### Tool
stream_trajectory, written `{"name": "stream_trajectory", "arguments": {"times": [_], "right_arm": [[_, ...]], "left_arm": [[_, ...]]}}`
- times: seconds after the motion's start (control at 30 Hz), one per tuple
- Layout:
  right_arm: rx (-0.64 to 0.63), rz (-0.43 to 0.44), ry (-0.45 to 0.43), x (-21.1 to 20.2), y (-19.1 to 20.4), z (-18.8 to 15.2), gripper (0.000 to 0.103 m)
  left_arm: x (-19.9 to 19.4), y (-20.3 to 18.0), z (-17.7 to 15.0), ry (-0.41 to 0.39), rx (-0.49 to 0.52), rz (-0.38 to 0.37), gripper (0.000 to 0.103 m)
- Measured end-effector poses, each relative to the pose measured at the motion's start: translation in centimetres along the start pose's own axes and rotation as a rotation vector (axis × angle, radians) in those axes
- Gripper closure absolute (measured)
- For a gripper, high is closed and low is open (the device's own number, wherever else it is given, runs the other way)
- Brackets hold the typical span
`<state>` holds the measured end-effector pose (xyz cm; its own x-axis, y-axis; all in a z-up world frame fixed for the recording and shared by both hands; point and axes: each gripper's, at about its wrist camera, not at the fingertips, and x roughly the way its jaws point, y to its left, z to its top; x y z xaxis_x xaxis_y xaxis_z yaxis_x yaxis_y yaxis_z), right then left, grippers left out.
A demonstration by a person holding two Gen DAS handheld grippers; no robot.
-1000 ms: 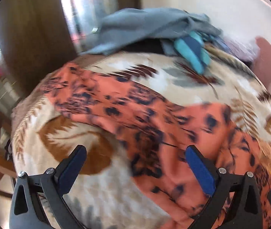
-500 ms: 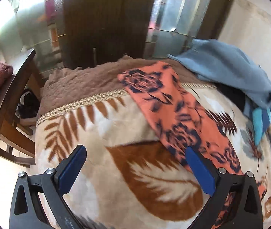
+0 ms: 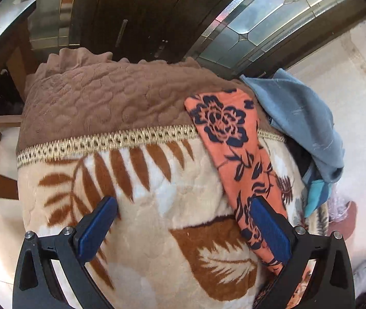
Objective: Fold small clothes
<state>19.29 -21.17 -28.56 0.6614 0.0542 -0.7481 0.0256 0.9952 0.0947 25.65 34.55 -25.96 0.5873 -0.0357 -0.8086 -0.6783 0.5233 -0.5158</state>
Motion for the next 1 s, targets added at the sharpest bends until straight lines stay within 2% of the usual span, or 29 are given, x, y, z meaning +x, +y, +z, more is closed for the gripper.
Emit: {"name": "stream_trajectory", "arguments": {"times": [0.1, 0.17, 0.23, 0.33, 0.43, 0.5, 0.57, 0.63, 0.7, 0.77, 0.87, 0.97, 1.0], "right_arm": [[-0.011, -0.013, -0.002, -0.2, 0.4, -0.4, 0.08], [-0.013, -0.016, -0.003, -0.2, 0.6, -0.2, 0.08], [-0.008, -0.012, -0.003, 0.0, 0.4, -0.1, 0.08], [-0.01, -0.016, -0.005, 0.0, 0.3, 0.0, 0.08], [-0.015, -0.023, -0.007, 0.0, 0.4, 0.0, 0.08], [-0.013, -0.021, -0.008, 0.0, 0.3, 0.0, 0.08], [-0.013, -0.022, -0.009, 0.0, 0.3, 0.0, 0.08], [-0.014, -0.022, -0.009, 0.1, 0.4, 0.0, 0.08], [-0.013, -0.021, -0.009, 0.0, 0.3, 0.0, 0.08], [-0.011, -0.019, -0.009, 0.0, 0.2, 0.0, 0.08], [-0.012, -0.02, -0.009, 0.0, 0.2, 0.0, 0.08], [-0.011, -0.019, -0.009, 0.1, 0.2, 0.0, 0.08], [-0.011, -0.019, -0.009, 0.1, 0.2, 0.0, 0.08]], "left_arm": [[0.0, -0.2, 2.0, 0.021, 0.025, -0.03, 0.004], [0.4, -0.5, 2.9, 0.052, 0.031, -0.071, 0.016], [1.2, -1.2, 3.3, 0.109, 0.038, -0.119, 0.022], [2.7, -2.4, 3.2, 0.161, 0.064, -0.129, 0.022], [3.6, -2.9, 3.3, 0.16, 0.061, -0.123, 0.022], [4.0, -3.4, 3.7, 0.165, 0.052, -0.152, 0.022], [4.6, -3.8, 4.2, 0.193, 0.03, -0.218, 0.042], [5.4, -4.1, 4.5, 0.214, 0.028, -0.252, 0.045], [6.1, -3.9, 4.7, 0.203, 0.027, -0.269, 0.048], [6.8, -3.1, 4.7, 0.2, -0.007, -0.311, 0.061], [7.2, -2.1, 4.7, 0.179, -0.041, -0.353, 0.072], [7.1, -1.8, 4.5, 0.156, -0.045, -0.344, 0.086], [7.3, -1.9, 4.6, 0.15, -0.052, -0.341, 0.087]]}}
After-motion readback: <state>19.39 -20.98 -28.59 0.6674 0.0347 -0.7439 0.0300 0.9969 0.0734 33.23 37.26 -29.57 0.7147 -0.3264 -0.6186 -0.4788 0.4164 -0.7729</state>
